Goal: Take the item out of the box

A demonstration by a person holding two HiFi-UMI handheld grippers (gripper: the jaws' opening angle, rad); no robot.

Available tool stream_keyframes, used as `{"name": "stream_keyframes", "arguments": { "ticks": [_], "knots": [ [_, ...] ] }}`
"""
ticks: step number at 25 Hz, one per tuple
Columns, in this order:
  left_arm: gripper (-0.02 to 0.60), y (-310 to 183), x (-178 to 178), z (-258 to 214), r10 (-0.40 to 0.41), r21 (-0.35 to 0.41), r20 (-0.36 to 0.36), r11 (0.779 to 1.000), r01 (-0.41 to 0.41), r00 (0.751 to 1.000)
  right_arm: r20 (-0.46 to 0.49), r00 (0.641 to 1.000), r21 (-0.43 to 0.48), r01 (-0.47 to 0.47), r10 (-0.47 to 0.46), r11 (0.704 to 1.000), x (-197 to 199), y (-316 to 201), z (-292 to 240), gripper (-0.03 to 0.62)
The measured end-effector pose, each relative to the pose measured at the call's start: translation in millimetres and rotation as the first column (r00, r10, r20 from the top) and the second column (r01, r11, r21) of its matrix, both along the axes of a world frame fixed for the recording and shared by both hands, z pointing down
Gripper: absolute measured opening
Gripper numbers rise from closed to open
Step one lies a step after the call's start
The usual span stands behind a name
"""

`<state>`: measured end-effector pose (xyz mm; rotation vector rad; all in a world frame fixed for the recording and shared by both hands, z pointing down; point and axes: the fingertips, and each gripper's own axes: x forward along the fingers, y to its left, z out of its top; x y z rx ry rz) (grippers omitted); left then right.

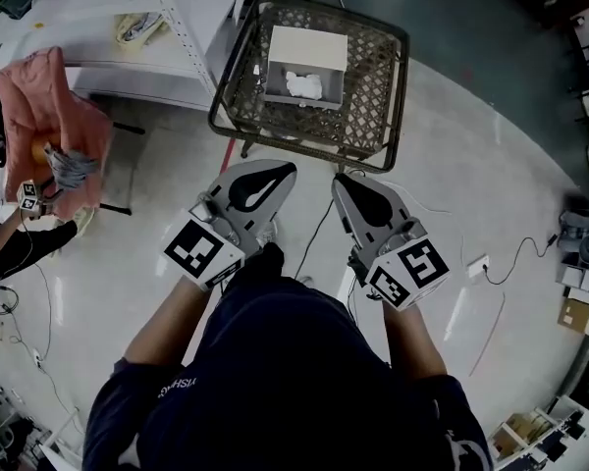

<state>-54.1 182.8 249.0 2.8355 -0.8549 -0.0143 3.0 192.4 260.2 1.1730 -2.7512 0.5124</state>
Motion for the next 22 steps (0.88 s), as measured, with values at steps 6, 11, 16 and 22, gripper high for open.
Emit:
{"name": "stream_keyframes", "arguments": {
  "ticks": [6,11,16,22],
  "knots": [
    [0.006,-48,-25,5,0.019,-0.017,0.004,1.000,-0.018,1.000,-0.007,1.000,-0.007,-0.014,0.014,1.000,-27,-47,-1,0.021],
    [0.006,-73,-30,9,0.034,-0.026,0.004,0.999,-0.034,0.999,-0.010,0.999,-0.020,-0.034,0.034,0.999,-35,-73,1,0.021],
    [0.006,-94,-32,22,0.034,-0.041,0.013,0.999,-0.033,0.999,-0.008,0.999,-0.046,-0.042,0.042,0.998,-35,-92,15,0.021],
    [0.006,-127,-30,41,0.023,-0.070,0.027,0.997,-0.022,0.999,-0.002,0.999,-0.075,-0.035,0.035,0.997,-31,-126,33,0.021]
  ]
}}
